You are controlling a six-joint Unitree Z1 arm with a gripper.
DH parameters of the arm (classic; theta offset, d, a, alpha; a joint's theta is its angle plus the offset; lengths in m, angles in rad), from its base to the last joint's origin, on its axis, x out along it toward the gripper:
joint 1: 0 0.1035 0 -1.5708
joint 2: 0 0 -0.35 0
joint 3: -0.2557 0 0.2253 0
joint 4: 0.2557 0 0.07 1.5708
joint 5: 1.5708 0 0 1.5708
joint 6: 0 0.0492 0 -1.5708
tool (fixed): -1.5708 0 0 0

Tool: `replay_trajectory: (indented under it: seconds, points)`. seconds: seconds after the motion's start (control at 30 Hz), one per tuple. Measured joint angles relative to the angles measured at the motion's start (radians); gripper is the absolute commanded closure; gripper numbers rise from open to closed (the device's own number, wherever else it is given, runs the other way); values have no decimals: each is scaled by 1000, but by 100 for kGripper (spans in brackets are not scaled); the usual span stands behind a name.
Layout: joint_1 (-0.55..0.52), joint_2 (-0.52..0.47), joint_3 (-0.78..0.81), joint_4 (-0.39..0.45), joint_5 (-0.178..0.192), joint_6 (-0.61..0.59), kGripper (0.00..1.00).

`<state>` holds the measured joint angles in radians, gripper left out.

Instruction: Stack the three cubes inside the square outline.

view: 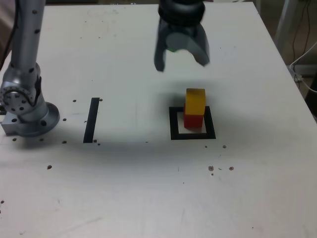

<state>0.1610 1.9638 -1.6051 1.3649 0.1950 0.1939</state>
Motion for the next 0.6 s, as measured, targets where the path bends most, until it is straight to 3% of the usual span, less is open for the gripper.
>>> replay_trajectory:
  seconds: [0.27,0.6]
  points:
    - [214,6,13,-18,5,75,1]
    - [402,114,-136,-31,-32,73,0]
